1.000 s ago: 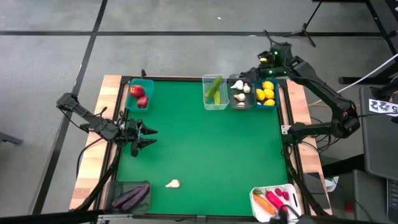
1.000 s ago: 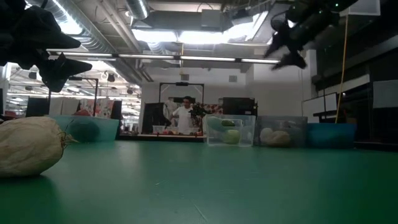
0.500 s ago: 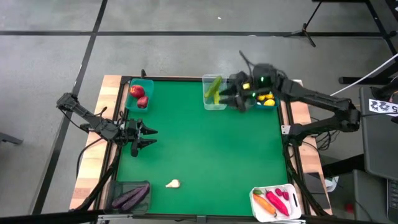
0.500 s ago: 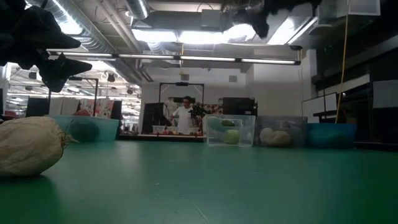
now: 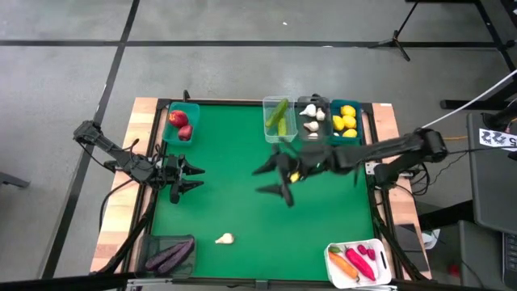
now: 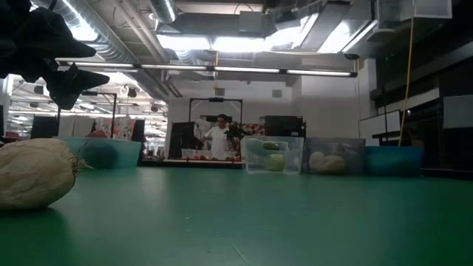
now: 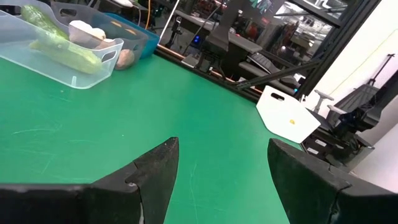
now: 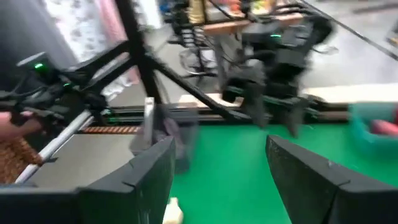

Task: Sort produce into baskets
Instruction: Put the white garlic into the top black transparent bin

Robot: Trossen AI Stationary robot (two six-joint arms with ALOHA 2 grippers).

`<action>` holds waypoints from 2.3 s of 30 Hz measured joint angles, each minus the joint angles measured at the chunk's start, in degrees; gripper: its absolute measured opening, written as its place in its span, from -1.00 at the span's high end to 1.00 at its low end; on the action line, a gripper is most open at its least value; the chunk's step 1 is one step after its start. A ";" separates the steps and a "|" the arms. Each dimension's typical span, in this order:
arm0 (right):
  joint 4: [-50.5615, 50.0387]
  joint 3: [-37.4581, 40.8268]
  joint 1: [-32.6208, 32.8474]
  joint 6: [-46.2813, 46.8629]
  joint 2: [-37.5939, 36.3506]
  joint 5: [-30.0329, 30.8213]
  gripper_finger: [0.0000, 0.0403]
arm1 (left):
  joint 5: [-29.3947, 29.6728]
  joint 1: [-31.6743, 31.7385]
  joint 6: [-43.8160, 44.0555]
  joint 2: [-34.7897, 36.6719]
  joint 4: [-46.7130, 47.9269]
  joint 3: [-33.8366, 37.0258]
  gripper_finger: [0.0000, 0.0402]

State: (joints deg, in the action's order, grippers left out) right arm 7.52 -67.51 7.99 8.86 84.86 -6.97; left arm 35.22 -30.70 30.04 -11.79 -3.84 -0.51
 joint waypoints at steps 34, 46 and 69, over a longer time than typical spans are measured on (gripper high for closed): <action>13.90 -20.80 11.87 -14.05 44.14 6.36 -0.27 | 1.98 0.00 -0.50 -0.76 0.00 -0.02 -0.20; 11.04 -22.69 13.42 -11.47 45.75 7.50 -0.80 | 2.12 0.00 -1.27 -0.76 0.01 -0.02 -0.20; 19.51 -22.88 12.29 -2.88 56.04 7.28 -0.75 | 2.42 -0.01 -0.31 -1.51 0.02 -0.01 -0.20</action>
State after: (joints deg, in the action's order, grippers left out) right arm 27.03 -90.39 20.28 5.97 140.90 0.31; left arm 37.64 -30.71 29.74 -13.30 -3.81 -0.52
